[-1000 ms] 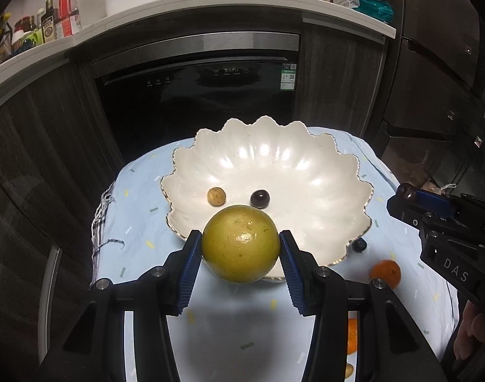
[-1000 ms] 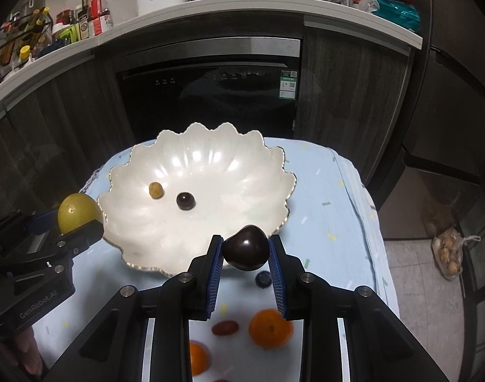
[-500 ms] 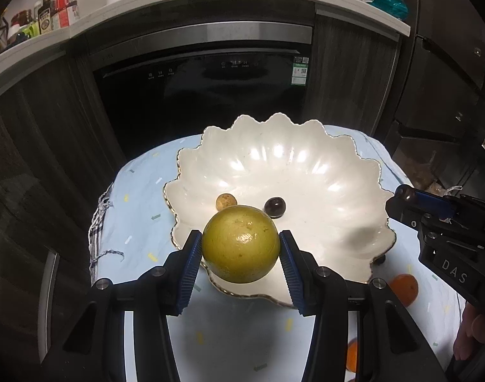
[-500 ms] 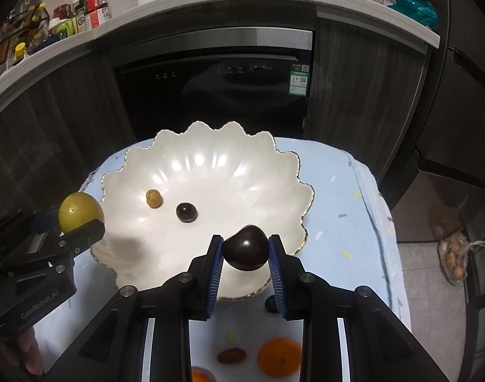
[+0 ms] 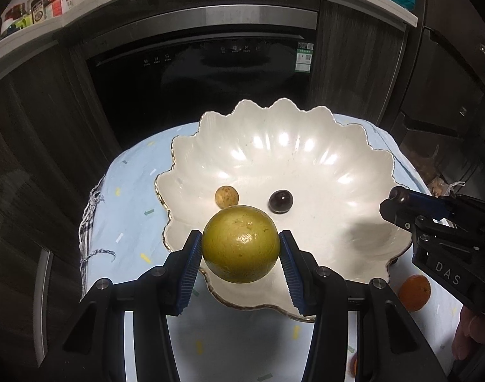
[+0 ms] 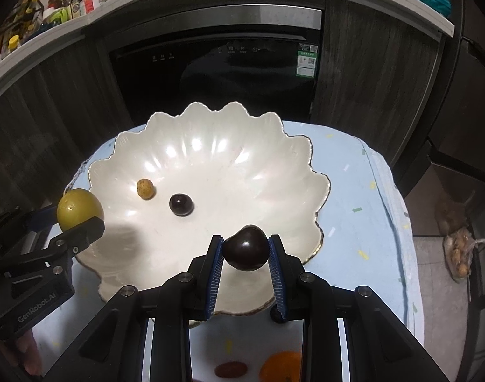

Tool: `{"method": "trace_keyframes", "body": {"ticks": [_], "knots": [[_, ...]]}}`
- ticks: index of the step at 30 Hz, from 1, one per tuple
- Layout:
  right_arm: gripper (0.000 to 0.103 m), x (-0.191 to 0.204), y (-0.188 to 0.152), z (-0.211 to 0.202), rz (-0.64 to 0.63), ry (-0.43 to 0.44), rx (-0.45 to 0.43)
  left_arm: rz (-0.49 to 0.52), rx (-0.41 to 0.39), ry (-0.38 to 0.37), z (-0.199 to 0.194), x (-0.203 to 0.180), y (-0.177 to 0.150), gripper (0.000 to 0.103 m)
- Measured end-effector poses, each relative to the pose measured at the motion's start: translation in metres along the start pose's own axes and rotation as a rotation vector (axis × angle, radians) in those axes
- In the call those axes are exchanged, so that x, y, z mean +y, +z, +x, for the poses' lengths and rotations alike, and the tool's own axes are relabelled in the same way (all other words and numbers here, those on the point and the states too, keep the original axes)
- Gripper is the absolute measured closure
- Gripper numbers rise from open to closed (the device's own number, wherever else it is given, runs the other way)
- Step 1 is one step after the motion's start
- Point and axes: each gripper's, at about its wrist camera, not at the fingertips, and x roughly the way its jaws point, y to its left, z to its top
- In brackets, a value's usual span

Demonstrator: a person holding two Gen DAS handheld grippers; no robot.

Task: Organize fruits

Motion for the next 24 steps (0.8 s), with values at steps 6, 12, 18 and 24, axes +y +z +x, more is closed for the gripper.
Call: {"method": "trace_keyframes", "body": {"ticks": [6, 12, 18, 24], "knots": [[0.073, 0.000, 0.001, 0.003, 0.000, -0.001, -0.002, 0.008, 0.009, 0.004, 0.004, 0.000, -0.001, 0.055], [0.071, 0.001, 0.003, 0.003, -0.014, -0.014, 0.002, 0.006, 0.013, 0.010, 0.004, -0.001, -0.001, 0.048], [0.034, -0.001, 0.006, -0.007, -0.012, -0.039, -0.039, 0.013, -0.056, 0.027, -0.010, -0.001, 0.002, 0.020], [0.024, -0.005, 0.008, -0.016, 0.012, -0.058, -0.058, -0.005, -0.074, 0.047, -0.019, 0.001, 0.006, 0.009]]}}
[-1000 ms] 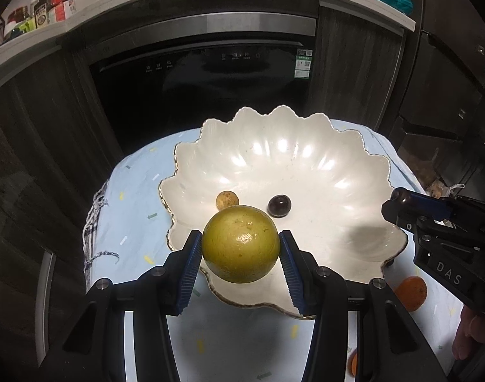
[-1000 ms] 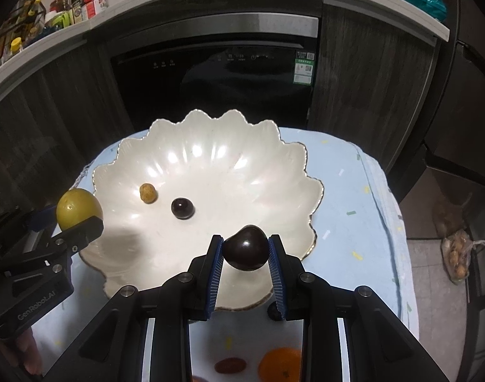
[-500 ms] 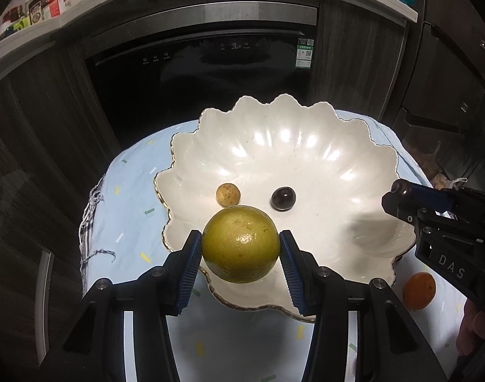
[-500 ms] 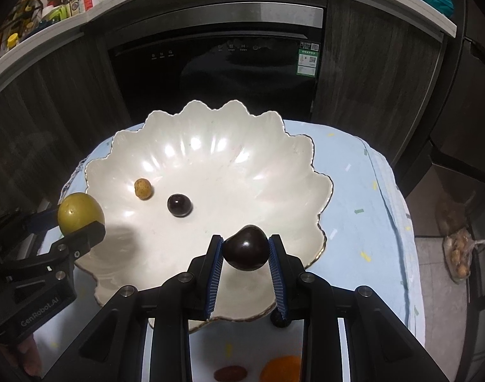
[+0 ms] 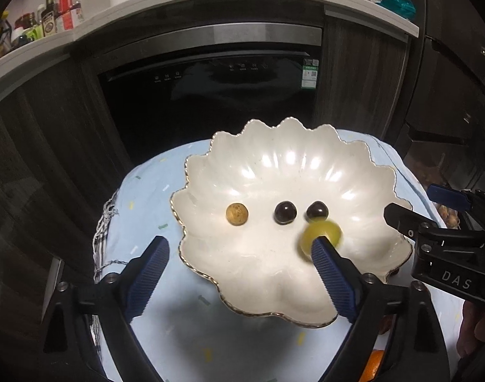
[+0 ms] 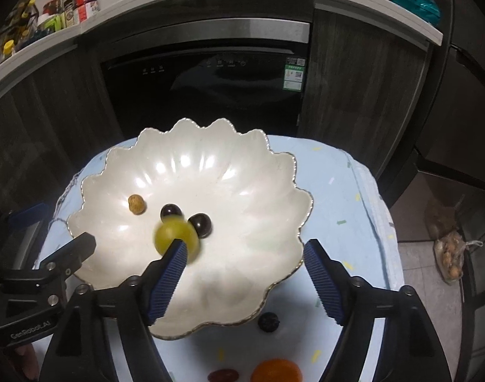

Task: Organize fruits
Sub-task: 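Open the left tool to drop the yellow-green fruit while the right tool releases the dark plum, then withdraw both tools from the bowl toward the two mandarin oranges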

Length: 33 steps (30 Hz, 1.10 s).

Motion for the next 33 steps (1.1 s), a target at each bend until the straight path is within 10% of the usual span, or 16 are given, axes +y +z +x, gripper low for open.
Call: {"method": "trace_keyframes", "body": {"ticks": [33], "knots": [[0.024, -0.038, -0.020, -0.089, 0.031, -0.055, -0.114, 0.039, -0.094, -0.040, -0.084, -0.049, -0.006, 0.006]]}}
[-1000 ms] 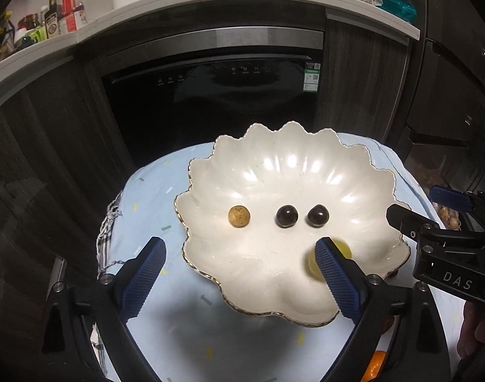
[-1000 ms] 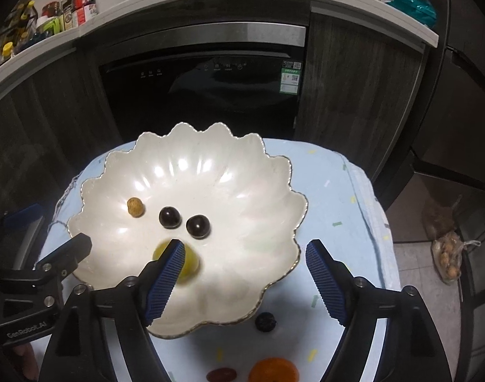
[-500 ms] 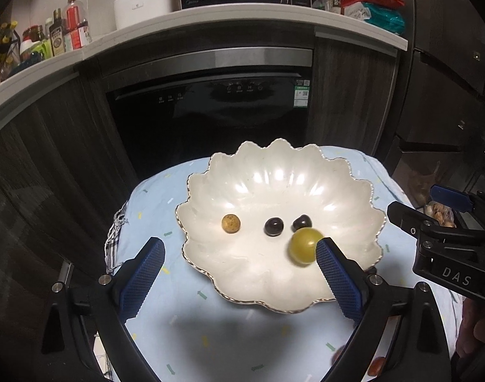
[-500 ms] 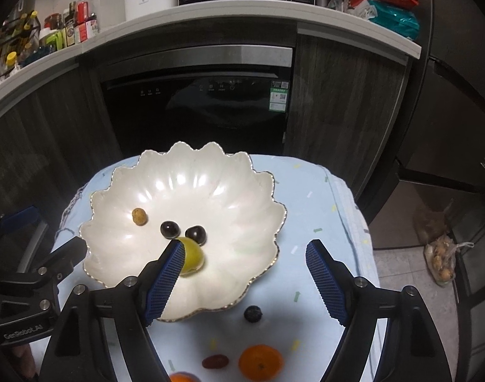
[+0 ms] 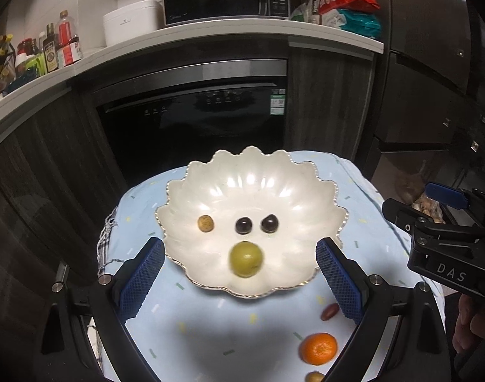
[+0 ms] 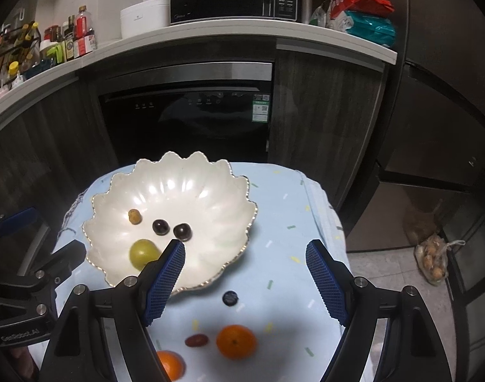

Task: Organize fruits
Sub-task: 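Withdraw both tools from the bowl toward the two mandarin oranges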

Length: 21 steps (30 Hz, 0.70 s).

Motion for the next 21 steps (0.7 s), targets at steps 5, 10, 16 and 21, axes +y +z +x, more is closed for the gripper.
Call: {"method": "trace_keyframes", "body": {"ticks": [5, 10, 16, 21], "knots": [[0.024, -0.010, -0.008, -0.010, 0.005, -0.012, -0.003, 0.006, -0.001, -0.013, -0.007, -0.013, -0.005, 0.006], [0.024, -0.019, -0.015, -0.016, 0.004, -0.018, -0.004, 0.009, 0.003, -0.019, -0.013, -0.023, -0.012, 0.006], [0.024, -0.023, -0.022, -0.022, -0.008, -0.016, -0.006, 0.001, 0.010, -0.012, -0.018, -0.027, -0.017, 0.006], [0.024, -0.025, -0.029, -0.025, -0.027, -0.007, -0.007, -0.010, 0.015, -0.004, -0.022, -0.033, -0.026, 0.006]]}}
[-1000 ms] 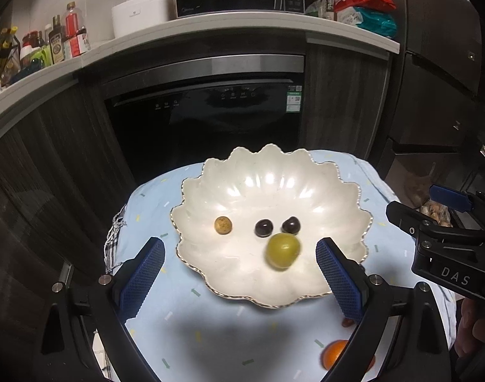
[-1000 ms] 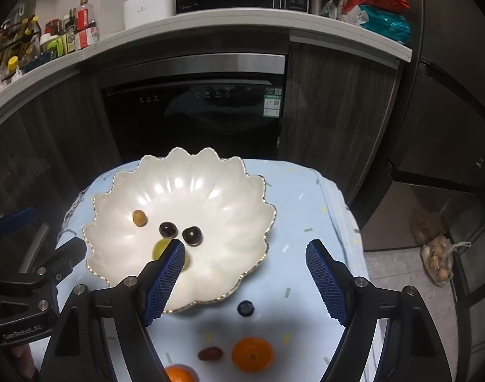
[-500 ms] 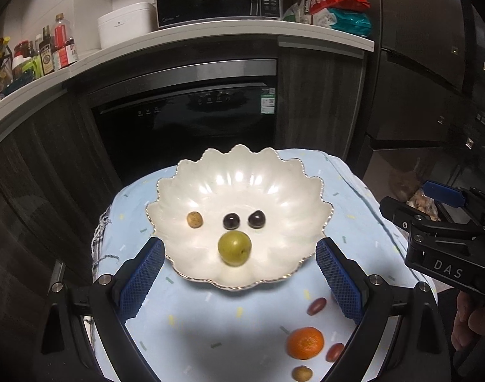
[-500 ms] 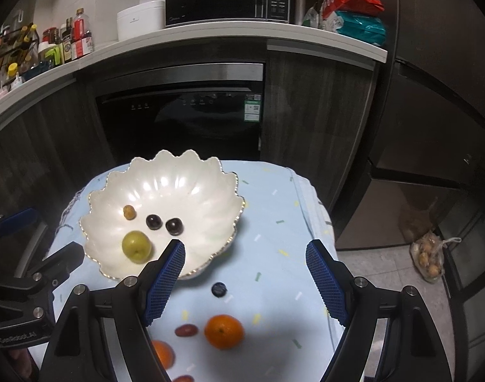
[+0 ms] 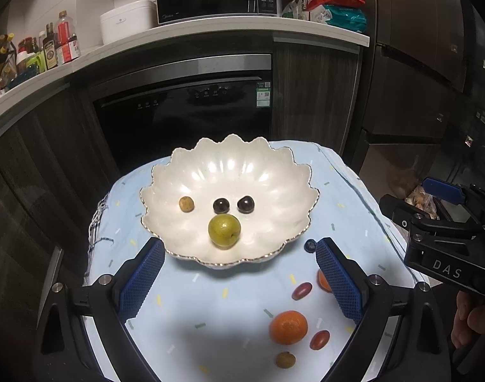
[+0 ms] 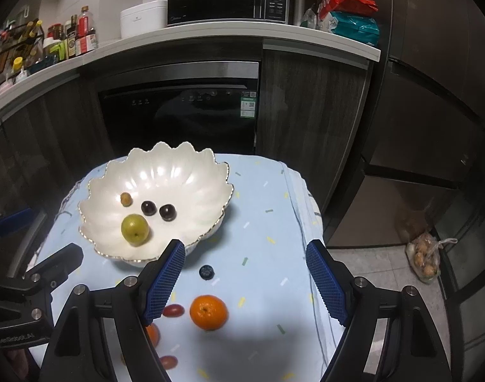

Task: Organize fruits
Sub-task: 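Withdraw both tools from the bowl toward the two mandarin oranges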

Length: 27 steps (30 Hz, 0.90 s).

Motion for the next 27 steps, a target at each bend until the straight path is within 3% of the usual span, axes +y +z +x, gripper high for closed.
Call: {"method": "trace_keyframes", "body": {"ticks": [27], "knots": [[0.024, 0.000, -0.051, 0.025, -0.144, 0.137, 0.068, -0.053, 0.092, 0.056, 0.020, -0.025, -0.067, 0.006]]}}
